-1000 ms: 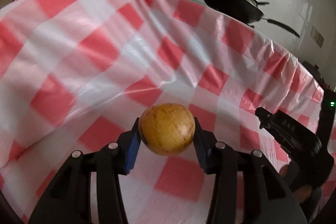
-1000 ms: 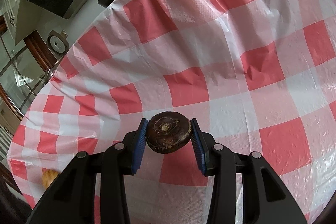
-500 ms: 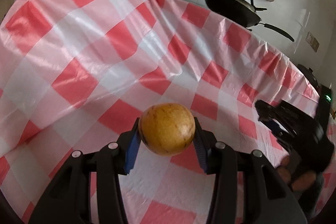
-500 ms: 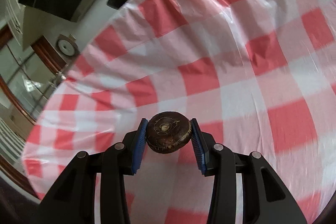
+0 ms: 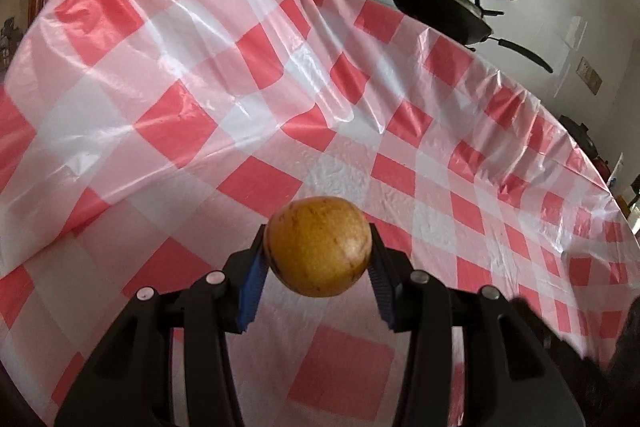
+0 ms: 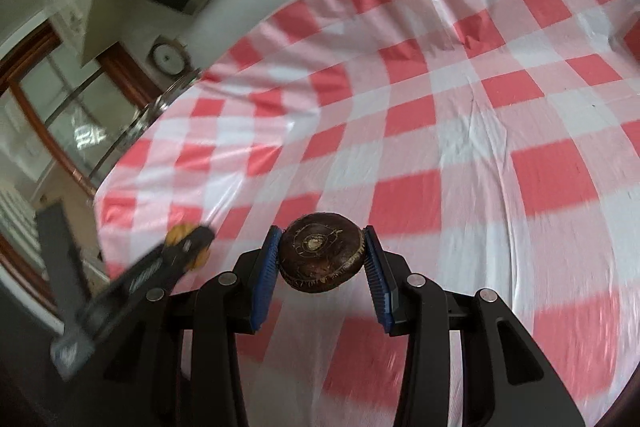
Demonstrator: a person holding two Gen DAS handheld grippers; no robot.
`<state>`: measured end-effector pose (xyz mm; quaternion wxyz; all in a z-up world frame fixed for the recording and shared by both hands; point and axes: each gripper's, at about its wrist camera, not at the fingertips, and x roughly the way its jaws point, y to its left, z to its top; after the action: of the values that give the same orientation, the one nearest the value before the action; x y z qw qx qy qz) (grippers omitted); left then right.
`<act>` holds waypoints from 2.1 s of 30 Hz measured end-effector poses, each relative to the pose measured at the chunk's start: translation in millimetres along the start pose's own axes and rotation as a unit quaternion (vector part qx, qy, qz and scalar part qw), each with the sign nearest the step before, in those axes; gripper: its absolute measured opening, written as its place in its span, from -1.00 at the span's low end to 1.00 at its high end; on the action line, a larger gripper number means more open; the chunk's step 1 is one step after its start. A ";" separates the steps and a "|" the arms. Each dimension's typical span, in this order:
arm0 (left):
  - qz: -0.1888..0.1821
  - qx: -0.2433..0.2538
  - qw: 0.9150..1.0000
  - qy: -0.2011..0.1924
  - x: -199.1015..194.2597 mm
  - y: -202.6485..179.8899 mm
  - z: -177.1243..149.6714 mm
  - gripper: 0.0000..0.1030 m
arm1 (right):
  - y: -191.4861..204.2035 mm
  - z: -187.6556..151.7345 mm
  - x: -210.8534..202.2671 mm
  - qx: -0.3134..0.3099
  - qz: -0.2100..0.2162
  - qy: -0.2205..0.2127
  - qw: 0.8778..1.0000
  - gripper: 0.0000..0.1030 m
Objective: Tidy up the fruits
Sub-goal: 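Carry the dried fruit and melon-pear to the white box and open both tools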
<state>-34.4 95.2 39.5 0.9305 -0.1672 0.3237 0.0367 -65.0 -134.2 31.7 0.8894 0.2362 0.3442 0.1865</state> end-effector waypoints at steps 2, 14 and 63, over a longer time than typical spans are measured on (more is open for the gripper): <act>-0.003 0.001 1.000 -0.007 -7.3 3.0 -4.0 -0.09 | 7.3 -12.5 -10.1 -0.012 0.010 0.000 1.000 -0.21; -0.022 -0.037 0.999 -0.034 -55.9 40.5 -21.3 -0.09 | 24.9 -46.5 -44.1 -0.032 0.049 0.007 0.998 -0.20; 0.260 -0.163 0.931 0.198 -181.6 401.5 -229.4 -0.09 | 293.1 -411.2 74.0 -0.577 0.071 0.355 0.732 -0.20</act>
<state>-383.7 403.6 -132.8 0.7651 -0.2308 0.5235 0.2954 -351.3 262.3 -114.2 0.6518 -0.3824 0.4437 0.4818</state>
